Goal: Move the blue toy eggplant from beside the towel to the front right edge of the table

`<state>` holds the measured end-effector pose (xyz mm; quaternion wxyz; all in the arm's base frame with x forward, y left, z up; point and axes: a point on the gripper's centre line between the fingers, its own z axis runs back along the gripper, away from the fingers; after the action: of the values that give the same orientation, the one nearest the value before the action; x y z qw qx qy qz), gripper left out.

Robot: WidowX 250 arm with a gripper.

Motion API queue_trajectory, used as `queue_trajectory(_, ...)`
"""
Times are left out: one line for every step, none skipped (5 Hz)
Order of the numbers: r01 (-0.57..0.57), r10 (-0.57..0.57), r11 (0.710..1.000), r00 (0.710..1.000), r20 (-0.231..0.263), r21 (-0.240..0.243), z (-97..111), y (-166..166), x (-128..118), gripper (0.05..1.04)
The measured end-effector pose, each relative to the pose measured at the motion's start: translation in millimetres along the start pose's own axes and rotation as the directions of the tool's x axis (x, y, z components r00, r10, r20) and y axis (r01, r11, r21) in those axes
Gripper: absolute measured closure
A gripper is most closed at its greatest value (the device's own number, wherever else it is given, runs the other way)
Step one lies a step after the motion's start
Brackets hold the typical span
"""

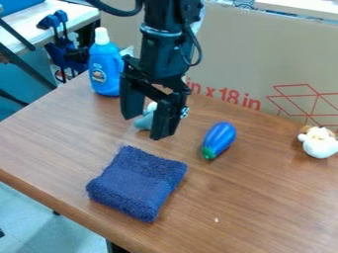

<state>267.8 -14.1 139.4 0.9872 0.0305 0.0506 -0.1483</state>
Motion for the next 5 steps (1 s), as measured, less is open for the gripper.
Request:
queue_trajectory(0.005,-0.005,1.000,1.000,-0.027,-0.006,-8,-1,0,0.082)
queue_trajectory(0.108,-0.109,0.994,0.992,0.059,0.019,-12,0,17,0.082)
queue_trajectory(0.092,-0.095,0.995,0.992,0.077,0.045,-14,1,32,0.082)
queue_trajectory(0.039,-0.050,0.997,0.980,0.192,0.064,-13,4,51,0.082)
queue_trajectory(-0.031,0.036,0.999,0.972,0.234,-0.025,-24,4,68,0.082)
